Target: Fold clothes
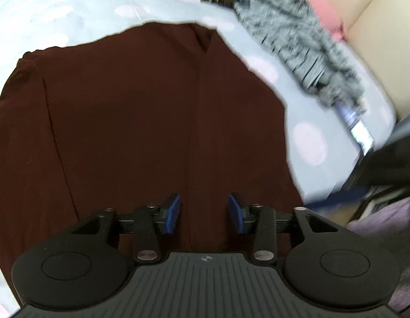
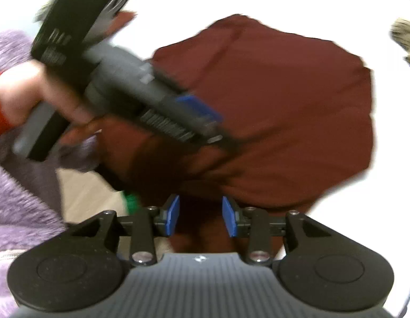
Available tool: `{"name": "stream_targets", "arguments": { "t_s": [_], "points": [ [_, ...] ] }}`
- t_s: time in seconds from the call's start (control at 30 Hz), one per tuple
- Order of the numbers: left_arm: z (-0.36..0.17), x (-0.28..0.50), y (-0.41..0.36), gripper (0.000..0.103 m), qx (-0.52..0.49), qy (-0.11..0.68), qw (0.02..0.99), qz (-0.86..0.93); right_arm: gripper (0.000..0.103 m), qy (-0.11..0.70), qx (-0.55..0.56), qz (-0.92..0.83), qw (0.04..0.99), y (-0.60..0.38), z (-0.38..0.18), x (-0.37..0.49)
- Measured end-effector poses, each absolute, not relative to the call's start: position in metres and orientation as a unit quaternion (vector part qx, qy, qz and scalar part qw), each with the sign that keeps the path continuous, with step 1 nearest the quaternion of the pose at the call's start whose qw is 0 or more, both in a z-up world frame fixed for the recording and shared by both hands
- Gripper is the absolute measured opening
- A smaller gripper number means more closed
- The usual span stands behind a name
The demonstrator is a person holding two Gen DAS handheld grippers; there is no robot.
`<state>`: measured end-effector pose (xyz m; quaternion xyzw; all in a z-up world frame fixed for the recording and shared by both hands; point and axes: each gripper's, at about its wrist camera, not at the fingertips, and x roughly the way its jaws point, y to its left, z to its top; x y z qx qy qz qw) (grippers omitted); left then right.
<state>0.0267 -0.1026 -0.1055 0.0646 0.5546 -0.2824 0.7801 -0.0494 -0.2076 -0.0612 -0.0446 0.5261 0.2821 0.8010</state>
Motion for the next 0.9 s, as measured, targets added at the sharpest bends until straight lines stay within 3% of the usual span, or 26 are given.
{"name": "stream_targets", "arguments": {
  "t_s": [0.1, 0.17, 0.23, 0.4, 0.9],
  "points": [
    [-0.114, 0.026, -0.11, 0.008, 0.096, 0.557, 0.774, -0.284, 0.04, 0.528, -0.052, 0.218, 0.819, -0.232, -0.061, -0.038],
    [-0.114, 0.026, -0.11, 0.003, 0.096, 0.554, 0.776, -0.286, 0.04, 0.529, -0.042, 0.174, 0.829, -0.25, -0.064, -0.028],
    [-0.109, 0.025, -0.106, 0.002, 0.081, 0.551, 0.778, -0.29, 0.046, 0.534, -0.025, 0.127, 0.835, -0.271, -0.07, -0.019],
    [-0.079, 0.016, -0.089, 0.002, 0.051, 0.512, 0.805, -0.296, 0.046, 0.521, -0.031, 0.069, 0.85, -0.291, -0.084, -0.007],
    [-0.051, -0.011, -0.017, 0.002, -0.037, 0.499, 0.823, -0.27, 0.046, 0.467, -0.087, 0.107, 0.873, -0.259, -0.102, 0.016]
  ]
}}
